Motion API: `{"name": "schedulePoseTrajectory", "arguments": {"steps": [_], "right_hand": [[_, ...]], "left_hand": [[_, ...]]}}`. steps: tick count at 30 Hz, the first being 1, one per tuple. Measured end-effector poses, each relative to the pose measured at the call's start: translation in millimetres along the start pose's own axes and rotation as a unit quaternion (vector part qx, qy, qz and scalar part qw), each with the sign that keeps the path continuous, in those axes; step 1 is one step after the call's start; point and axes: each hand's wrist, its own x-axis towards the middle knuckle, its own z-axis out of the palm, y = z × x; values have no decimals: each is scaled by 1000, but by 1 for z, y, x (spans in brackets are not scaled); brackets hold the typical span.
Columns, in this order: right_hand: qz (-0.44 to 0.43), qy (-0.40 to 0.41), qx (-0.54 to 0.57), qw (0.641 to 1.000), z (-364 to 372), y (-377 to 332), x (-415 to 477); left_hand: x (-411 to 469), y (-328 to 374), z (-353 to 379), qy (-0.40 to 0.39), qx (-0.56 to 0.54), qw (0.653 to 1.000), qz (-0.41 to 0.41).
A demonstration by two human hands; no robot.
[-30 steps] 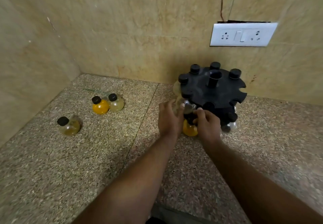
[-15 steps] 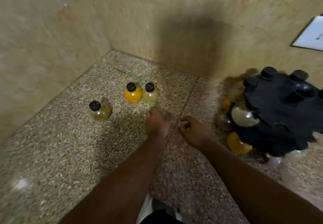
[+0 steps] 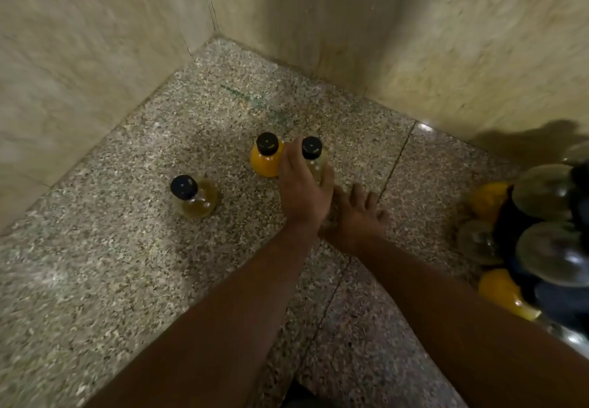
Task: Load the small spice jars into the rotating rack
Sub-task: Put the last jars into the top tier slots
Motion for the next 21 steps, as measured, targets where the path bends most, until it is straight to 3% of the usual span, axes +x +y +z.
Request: {"name": "schedulePoseTrajectory", "arguments": {"steps": [8, 13, 21], "right_hand": [[8, -16, -23, 1000, 1, 0, 15], [-3, -12, -14, 1000, -4, 2, 11], [-16, 45, 49, 998, -11, 22, -16]], "left_hand": [[23, -4, 15, 34, -12, 999, 5], [16, 2, 10, 13, -22, 999, -19], [-6, 12, -17, -2, -15, 999, -39]]}}
